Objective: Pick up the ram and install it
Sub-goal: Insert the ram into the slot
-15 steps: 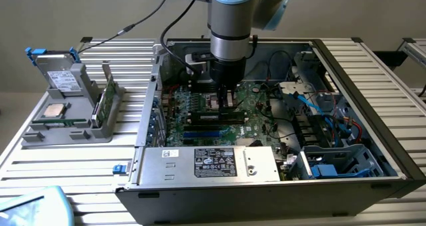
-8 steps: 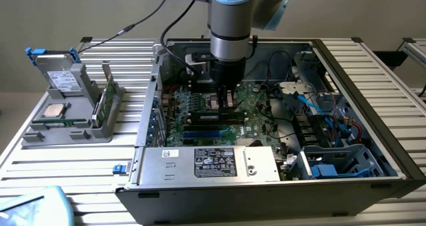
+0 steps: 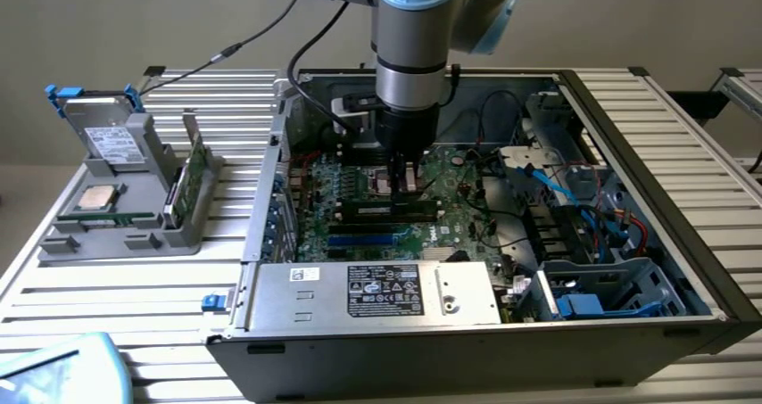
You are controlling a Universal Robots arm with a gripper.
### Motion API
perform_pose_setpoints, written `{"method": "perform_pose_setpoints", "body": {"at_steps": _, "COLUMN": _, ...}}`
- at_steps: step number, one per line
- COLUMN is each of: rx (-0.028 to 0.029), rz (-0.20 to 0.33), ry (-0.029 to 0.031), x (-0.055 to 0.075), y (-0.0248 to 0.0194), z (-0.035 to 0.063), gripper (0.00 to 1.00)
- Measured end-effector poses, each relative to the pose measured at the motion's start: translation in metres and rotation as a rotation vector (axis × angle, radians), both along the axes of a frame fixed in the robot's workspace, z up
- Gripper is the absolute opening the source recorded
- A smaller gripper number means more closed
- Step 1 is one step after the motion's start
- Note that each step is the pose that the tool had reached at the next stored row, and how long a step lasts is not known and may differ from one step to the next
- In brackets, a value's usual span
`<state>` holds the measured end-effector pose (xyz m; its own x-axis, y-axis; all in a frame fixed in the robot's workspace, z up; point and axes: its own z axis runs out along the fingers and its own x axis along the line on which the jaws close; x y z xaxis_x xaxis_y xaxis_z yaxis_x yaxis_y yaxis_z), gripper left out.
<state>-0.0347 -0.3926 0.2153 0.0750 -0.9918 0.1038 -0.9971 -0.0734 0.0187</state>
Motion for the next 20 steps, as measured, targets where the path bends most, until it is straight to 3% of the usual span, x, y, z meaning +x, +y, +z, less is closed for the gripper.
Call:
{"method": "perform_pose_setpoints", "body": {"at_steps": 13, "rx": 0.0008, "rz": 0.0, "ry": -0.0002, "x": 0.0, "y": 0.0006, "z": -0.0011, "gripper": 0.15}}
{"method": "perform_pose_setpoints", "body": {"at_steps": 15, "rx": 0.0004, "rz": 0.0, "ry": -0.0002, "x": 0.0, "y": 0.0006, "z": -0.0011, "gripper": 0.28}}
{"method": "perform_pose_setpoints", "body": {"at_steps": 18, "rx": 0.0003, "rz": 0.0, "ry": -0.0001, "x": -0.0001, "y": 0.0006, "z": -0.0011, "gripper": 0.34}}
{"method": "perform_pose_setpoints", "body": {"at_steps": 20, "rx": 0.0003, "rz": 0.0, "ry": -0.0001, "x": -0.0006, "y": 0.0006, "z": -0.0011, "gripper": 0.45}}
